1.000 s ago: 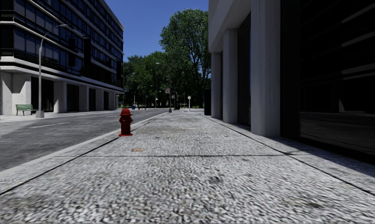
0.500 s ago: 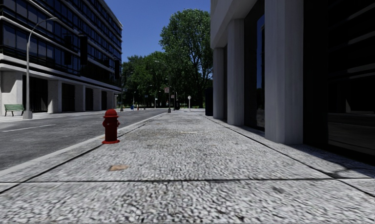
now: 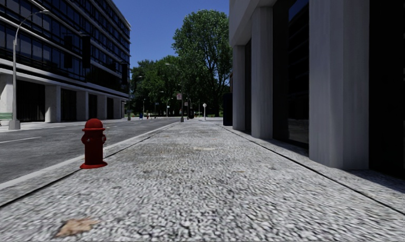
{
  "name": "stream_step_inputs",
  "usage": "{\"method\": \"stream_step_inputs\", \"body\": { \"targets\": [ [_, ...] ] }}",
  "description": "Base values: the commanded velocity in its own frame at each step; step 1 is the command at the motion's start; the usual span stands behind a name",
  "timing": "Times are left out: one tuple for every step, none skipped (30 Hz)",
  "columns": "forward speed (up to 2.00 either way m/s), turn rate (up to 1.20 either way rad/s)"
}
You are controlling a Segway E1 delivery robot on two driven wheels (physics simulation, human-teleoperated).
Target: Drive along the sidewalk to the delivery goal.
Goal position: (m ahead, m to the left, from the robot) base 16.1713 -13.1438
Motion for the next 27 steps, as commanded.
{"method": "stream_step_inputs", "body": {
  "targets": [
    [2.00, 0.00],
    [2.00, 0.00],
    [2.00, 0.00],
    [2.00, 0.00],
    [2.00, 0.00],
    [2.00, 0.00],
    [2.00, 0.00],
    [2.00, 0.00],
    [2.00, 0.00],
    [2.00, 0.00],
    [2.00, 0.00],
    [2.00, 0.00],
    [2.00, 0.00],
    [2.00, 0.00],
    [2.00, 0.00],
    [2.00, 0.00],
    [2.00, 0.00],
    [2.00, 0.00],
    [2.00, 0.00],
    [2.00, 0.00],
    [2.00, 0.00],
    [2.00, 0.00],
    [2.00, 0.00],
    [2.00, 0.00],
    [2.00, 0.00],
    [2.00, 0.00],
    [2.00, 0.00]
  ]
}}
